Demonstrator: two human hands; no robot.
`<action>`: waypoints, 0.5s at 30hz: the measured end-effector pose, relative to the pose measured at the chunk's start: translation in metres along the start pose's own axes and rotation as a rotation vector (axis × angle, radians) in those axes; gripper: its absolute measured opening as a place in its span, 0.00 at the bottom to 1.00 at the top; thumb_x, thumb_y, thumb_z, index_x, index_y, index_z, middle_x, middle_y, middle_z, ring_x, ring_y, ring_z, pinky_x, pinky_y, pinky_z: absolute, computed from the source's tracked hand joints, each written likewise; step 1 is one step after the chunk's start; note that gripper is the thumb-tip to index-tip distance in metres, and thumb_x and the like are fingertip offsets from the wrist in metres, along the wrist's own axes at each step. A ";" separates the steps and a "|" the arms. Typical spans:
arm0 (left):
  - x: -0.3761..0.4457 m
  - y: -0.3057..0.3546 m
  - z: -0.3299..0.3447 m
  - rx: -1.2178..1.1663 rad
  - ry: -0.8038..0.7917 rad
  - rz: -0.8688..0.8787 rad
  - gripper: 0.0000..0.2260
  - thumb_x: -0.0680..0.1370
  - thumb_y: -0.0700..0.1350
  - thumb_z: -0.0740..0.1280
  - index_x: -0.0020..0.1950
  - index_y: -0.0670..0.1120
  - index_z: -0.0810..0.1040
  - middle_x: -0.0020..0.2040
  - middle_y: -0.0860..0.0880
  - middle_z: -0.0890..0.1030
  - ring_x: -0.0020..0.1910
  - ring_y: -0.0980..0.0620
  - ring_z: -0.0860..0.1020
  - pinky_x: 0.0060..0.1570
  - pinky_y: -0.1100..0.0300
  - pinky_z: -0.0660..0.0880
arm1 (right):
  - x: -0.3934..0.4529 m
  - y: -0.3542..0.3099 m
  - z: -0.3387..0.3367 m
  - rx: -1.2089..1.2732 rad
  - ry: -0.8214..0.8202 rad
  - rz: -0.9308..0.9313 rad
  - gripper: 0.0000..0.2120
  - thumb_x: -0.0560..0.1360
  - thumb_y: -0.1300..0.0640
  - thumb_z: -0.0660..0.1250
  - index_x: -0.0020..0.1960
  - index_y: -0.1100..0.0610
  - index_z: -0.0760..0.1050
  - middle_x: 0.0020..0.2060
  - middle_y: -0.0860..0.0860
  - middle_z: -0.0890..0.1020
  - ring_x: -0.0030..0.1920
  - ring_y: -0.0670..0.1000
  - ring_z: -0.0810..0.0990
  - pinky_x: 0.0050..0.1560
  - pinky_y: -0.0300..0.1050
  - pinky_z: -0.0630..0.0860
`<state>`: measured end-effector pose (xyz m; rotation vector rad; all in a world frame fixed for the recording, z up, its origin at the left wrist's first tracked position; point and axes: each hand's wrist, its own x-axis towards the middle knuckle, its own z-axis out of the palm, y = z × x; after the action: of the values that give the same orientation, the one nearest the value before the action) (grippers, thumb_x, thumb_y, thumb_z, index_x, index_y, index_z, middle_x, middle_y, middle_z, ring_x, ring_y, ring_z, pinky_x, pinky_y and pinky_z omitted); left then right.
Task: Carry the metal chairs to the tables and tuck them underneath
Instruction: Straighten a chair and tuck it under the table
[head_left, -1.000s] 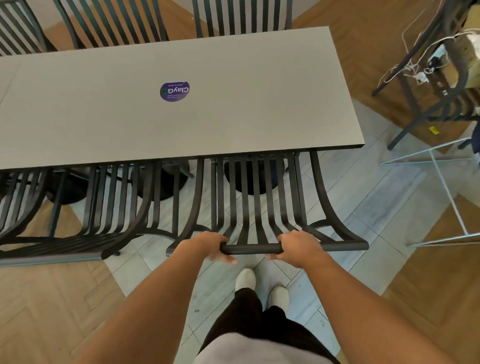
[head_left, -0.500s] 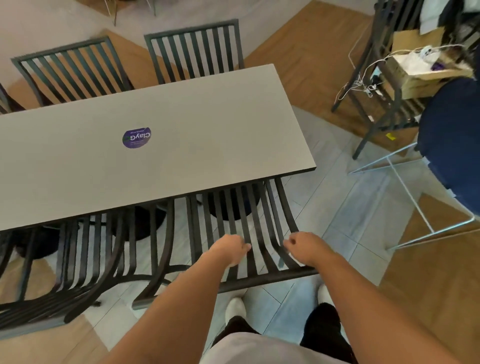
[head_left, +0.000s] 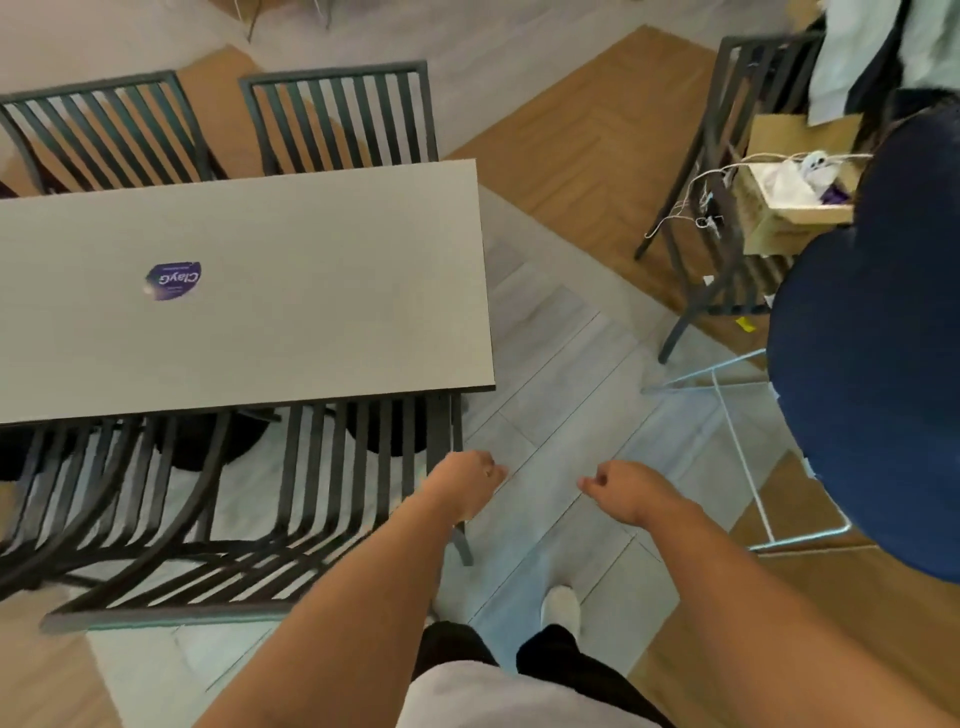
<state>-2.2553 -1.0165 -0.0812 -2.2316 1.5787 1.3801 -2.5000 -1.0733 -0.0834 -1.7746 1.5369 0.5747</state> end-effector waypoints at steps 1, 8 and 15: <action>0.005 0.013 0.002 -0.013 -0.003 0.003 0.21 0.85 0.58 0.58 0.68 0.45 0.78 0.58 0.43 0.84 0.57 0.43 0.81 0.60 0.47 0.78 | 0.003 0.011 -0.010 -0.005 -0.002 -0.001 0.25 0.83 0.38 0.57 0.63 0.58 0.78 0.61 0.56 0.81 0.61 0.57 0.78 0.60 0.49 0.75; 0.053 0.078 -0.015 -0.046 0.085 0.022 0.20 0.86 0.57 0.58 0.70 0.47 0.78 0.63 0.45 0.82 0.59 0.44 0.80 0.58 0.52 0.77 | 0.049 0.038 -0.078 -0.035 0.014 -0.053 0.23 0.83 0.38 0.58 0.58 0.57 0.78 0.54 0.55 0.82 0.54 0.56 0.79 0.57 0.50 0.77; 0.133 0.114 -0.070 -0.049 0.127 -0.012 0.20 0.87 0.55 0.57 0.68 0.43 0.79 0.63 0.41 0.81 0.60 0.41 0.79 0.57 0.54 0.74 | 0.136 0.020 -0.159 -0.092 -0.006 -0.122 0.21 0.82 0.39 0.60 0.58 0.56 0.77 0.54 0.54 0.82 0.54 0.54 0.79 0.57 0.49 0.77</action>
<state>-2.2931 -1.2016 -0.0859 -2.3974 1.5826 1.3122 -2.5116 -1.2833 -0.0836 -1.9187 1.4070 0.5981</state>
